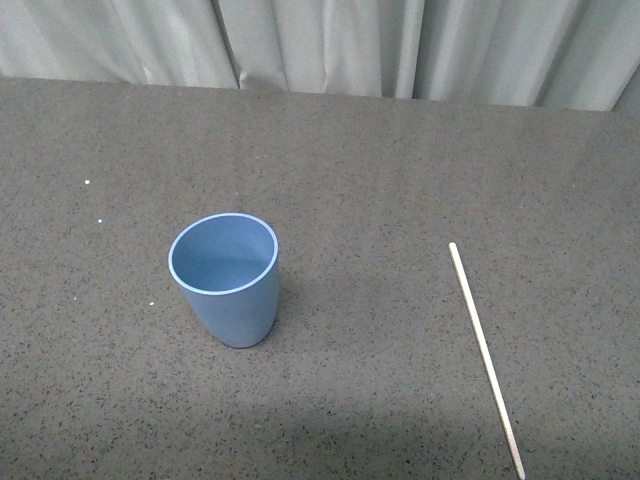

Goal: Transfer chopsticks to blue cup

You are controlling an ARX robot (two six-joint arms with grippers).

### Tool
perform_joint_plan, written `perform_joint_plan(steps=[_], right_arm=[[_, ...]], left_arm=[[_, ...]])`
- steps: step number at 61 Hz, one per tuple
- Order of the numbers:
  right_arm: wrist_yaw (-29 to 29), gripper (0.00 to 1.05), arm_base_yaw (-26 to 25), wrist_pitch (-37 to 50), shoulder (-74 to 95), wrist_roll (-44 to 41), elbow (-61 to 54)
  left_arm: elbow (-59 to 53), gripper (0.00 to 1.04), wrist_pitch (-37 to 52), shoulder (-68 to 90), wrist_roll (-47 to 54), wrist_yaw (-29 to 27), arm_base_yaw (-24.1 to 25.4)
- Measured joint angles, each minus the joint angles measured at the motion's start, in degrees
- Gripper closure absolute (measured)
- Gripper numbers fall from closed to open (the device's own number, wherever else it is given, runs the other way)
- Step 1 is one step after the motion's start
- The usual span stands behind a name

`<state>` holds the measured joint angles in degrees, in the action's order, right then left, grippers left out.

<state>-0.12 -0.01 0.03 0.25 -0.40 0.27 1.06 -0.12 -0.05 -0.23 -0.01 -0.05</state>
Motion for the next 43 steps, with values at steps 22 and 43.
perform_joint_plan(steps=[22, 43], right_arm=[[0.02, 0.09, 0.00, 0.00, 0.00, 0.00, 0.00], [0.02, 0.09, 0.00, 0.00, 0.00, 0.00, 0.00]], left_arm=[[0.00, 0.07, 0.00, 0.00, 0.00, 0.02, 0.00], [0.00, 0.07, 0.00, 0.00, 0.00, 0.02, 0.00]])
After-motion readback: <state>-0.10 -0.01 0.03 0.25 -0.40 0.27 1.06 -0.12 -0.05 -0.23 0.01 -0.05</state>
